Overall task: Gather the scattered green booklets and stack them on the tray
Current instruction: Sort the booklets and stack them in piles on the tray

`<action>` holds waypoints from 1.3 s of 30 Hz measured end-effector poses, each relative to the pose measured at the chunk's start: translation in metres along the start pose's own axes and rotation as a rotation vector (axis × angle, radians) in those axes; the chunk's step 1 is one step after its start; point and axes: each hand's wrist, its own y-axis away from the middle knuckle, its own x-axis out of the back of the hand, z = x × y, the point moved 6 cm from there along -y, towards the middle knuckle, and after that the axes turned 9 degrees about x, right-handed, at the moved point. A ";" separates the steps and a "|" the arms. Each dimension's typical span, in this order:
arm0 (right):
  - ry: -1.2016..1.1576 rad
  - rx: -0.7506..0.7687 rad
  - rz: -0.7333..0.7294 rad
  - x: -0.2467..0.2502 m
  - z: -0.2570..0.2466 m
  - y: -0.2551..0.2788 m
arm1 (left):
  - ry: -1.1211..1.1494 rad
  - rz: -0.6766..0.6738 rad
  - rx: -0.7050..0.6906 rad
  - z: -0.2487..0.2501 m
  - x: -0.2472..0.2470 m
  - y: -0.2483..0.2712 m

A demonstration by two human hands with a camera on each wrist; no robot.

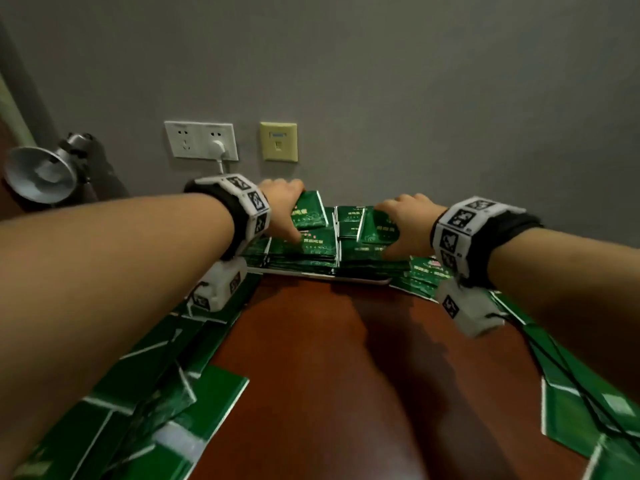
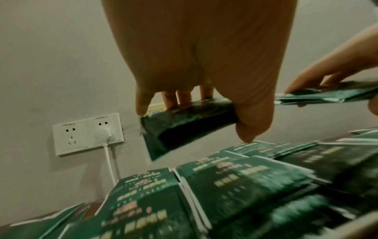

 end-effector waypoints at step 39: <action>-0.014 0.067 -0.125 -0.024 0.029 -0.157 | -0.028 -0.051 -0.022 0.009 -0.013 -0.159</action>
